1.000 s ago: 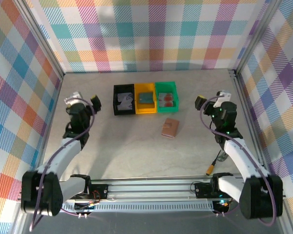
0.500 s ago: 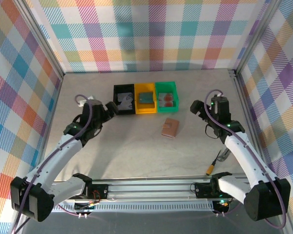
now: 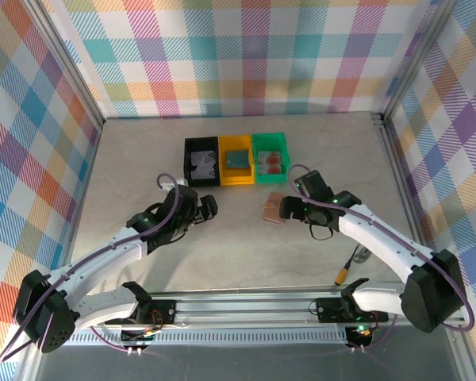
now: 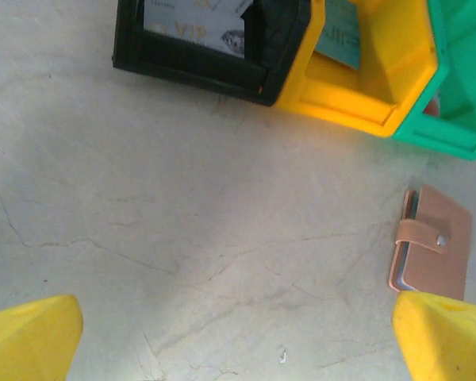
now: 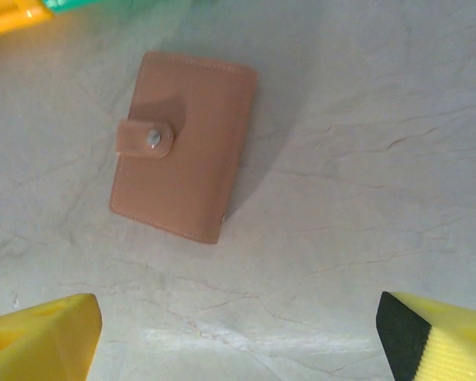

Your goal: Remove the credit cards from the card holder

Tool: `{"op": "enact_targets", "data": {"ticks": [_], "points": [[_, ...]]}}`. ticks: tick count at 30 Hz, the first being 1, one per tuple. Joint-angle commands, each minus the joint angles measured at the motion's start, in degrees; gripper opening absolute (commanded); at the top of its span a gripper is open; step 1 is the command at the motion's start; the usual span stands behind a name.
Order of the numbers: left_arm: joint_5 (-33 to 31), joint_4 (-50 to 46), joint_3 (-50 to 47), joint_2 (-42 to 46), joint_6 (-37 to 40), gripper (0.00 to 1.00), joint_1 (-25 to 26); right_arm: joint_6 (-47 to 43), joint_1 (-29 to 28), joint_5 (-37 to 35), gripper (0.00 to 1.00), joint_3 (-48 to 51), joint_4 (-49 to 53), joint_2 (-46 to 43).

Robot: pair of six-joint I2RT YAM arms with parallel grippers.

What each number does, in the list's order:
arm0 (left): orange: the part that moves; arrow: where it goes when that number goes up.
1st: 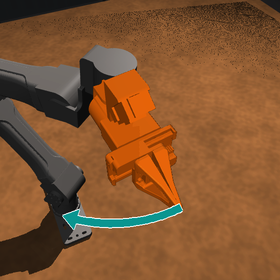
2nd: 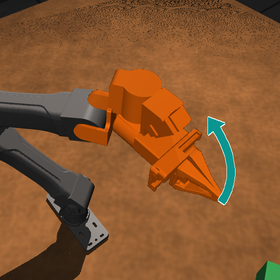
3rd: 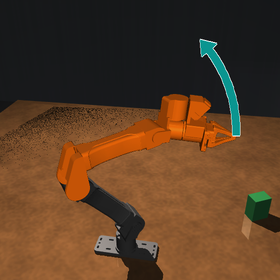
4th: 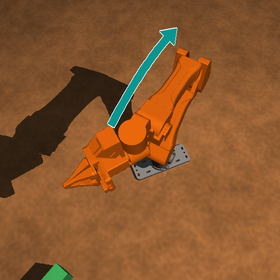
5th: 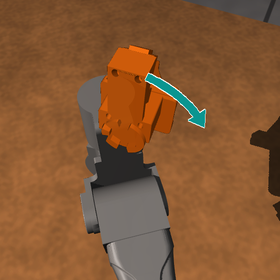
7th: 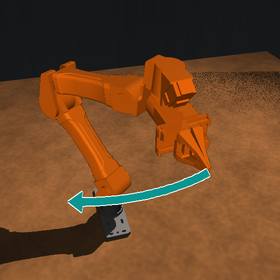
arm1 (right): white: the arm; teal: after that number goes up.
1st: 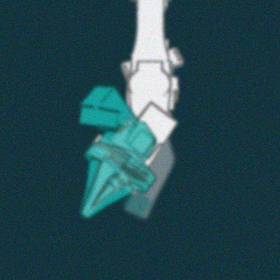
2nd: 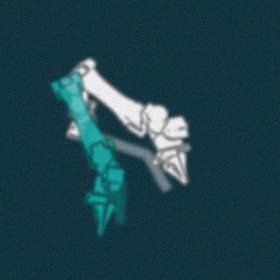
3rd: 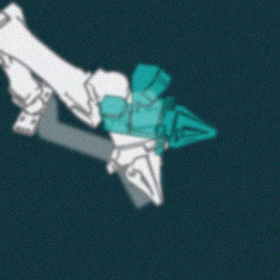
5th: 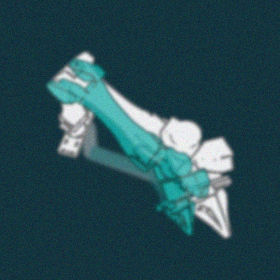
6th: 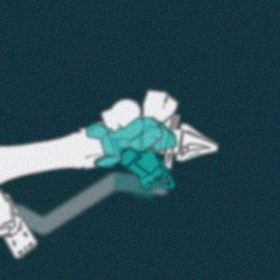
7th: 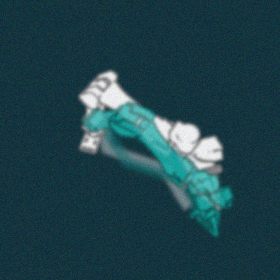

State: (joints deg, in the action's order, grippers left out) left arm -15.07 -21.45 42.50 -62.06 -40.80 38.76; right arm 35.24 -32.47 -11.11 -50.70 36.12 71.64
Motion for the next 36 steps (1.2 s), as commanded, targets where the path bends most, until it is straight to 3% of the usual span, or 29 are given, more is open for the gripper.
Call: {"op": "enact_targets", "data": {"ticks": [1,6,12,15,25,36], "points": [[2.42,2.67,0.01,-0.71,0.08,1.0,1.17,1.27,-0.4,0.72,0.89,-1.82,0.54,2.19],[3.75,1.99,0.85,-1.54,0.89,1.0,2.32,0.32,-0.36,4.69,0.78,-1.95,-2.23,4.43],[5.3,-1.05,4.5,-5.64,0.46,1.0,3.5,-2.23,1.17,6.47,0.75,-4.5,-1.2,7.05],[5.87,-2.76,8.03,-8.6,0.65,1.0,4.43,-2.61,4.72,11.82,0.73,-4.15,-2.91,7.56],[8.07,-9.5,24.6,-25.17,3.44,1.0,7.68,-1.35,12.17,19.62,0.7,-2.26,-6.39,8.55],[9.64,-19.15,47.95,-46.71,8.4,0.99,11.52,0.88,16.51,21.12,0.66,2.14,-9.47,5.69]]}}
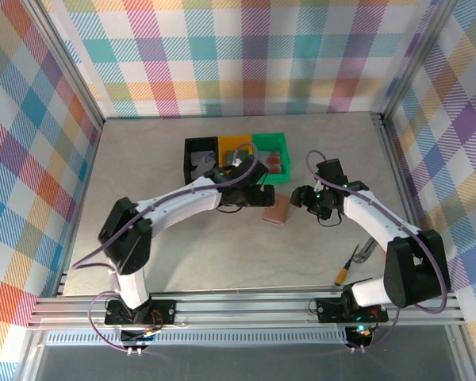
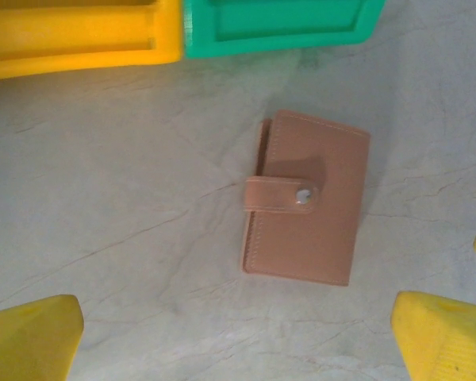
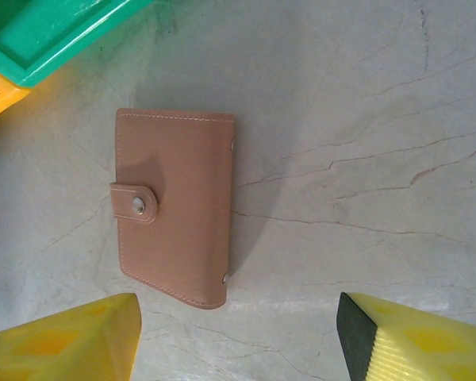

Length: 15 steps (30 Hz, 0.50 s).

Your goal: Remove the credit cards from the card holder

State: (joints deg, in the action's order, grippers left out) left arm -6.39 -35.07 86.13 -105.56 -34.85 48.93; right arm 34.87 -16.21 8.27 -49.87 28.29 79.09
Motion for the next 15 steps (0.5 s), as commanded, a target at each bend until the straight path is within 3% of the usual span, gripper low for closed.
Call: {"op": "enact_targets", "data": {"ticks": [1,6,15], "points": [[1.67,-6.38,6.25,-5.16,2.87,0.99,1.52,1.32,0.39,1.66,0.65,1.74,-1.82,-2.13],[3.73,-10.15,13.92,-12.6,4.69,0.96,1.74,2.21,1.35,1.74,0.65,3.4,-2.92,-5.18],[-1.91,-18.44,25.49,-22.43,7.29,0.93,2.1,2.73,1.7,1.31,0.65,6.46,-5.55,-11.5]]}}
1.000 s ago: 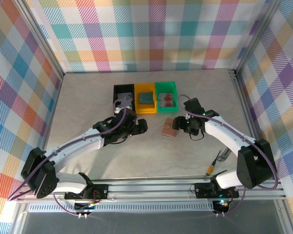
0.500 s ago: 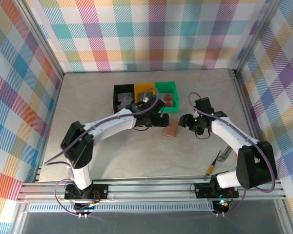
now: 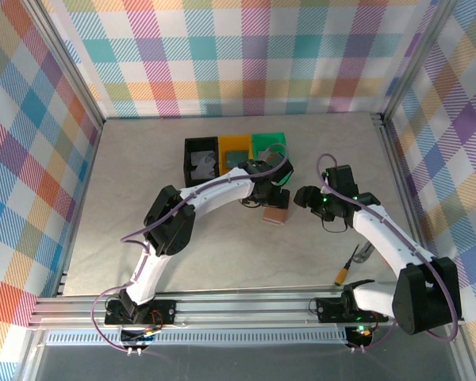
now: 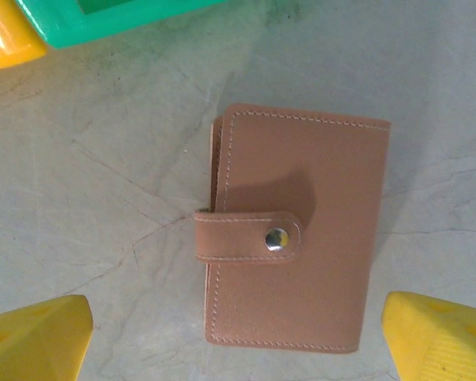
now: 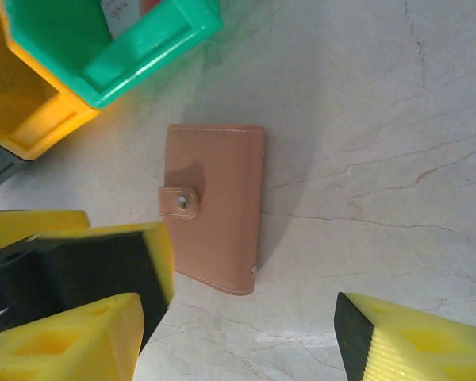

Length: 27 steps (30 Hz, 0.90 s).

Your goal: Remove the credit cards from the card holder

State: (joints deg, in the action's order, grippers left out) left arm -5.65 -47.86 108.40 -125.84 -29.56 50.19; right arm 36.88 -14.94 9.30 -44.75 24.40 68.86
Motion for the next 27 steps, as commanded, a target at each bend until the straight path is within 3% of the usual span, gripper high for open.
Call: {"op": "enact_targets", "data": {"ticks": [1,15,27], "points": [[-2.97,-6.22,4.25,-2.96,2.01,0.93,0.87,0.88,0.5,0.19,0.65,1.63,-1.86,-1.71],[-3.37,-7.75,11.48,-9.24,1.23,0.92,0.87,1.44,0.7,0.54,0.65,4.52,-5.39,-8.41],[-4.67,-7.89,12.02,-11.53,0.38,0.87,0.87,1.78,0.7,1.25,0.65,4.87,-5.99,-8.74]]}}
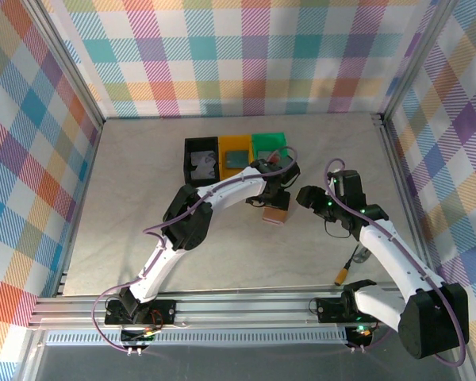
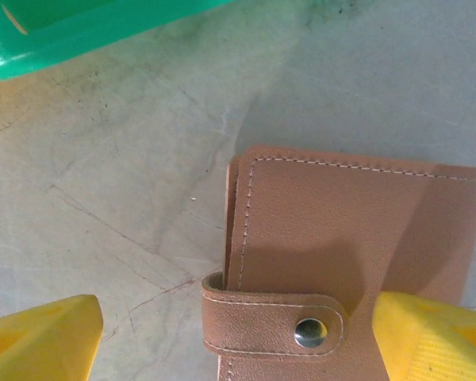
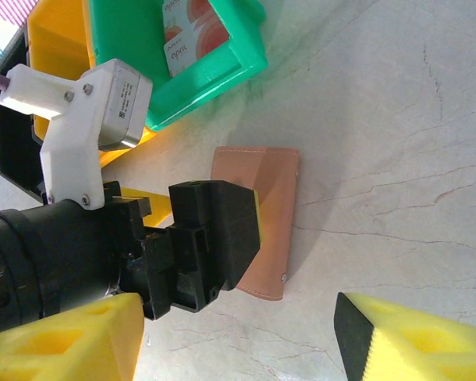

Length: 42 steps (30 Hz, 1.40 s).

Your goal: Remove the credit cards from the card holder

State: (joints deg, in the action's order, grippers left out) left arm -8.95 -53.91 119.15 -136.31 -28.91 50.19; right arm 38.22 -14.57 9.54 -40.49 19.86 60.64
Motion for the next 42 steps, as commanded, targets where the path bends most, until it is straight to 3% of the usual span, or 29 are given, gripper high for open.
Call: {"op": "enact_targets", "data": {"ticks": [1,23,42], "points": [[-1.74,-1.81,1.29,-1.14,-0.32,0.85,0.87,0.55,0.33,1.0,0.65,0.59,-1.49,-0.61],[-0.89,0.33,-3.09,-0.27,-2.11,0.71,0.87,0.63,0.33,1.43,0.65,0.44,-1.58,0.84],[-0.94,0.47,-5.35,0.4,-2.38,0.5,0.89,0.63,0.35,1.89,0.65,0.09,-1.47,1.76]]}}
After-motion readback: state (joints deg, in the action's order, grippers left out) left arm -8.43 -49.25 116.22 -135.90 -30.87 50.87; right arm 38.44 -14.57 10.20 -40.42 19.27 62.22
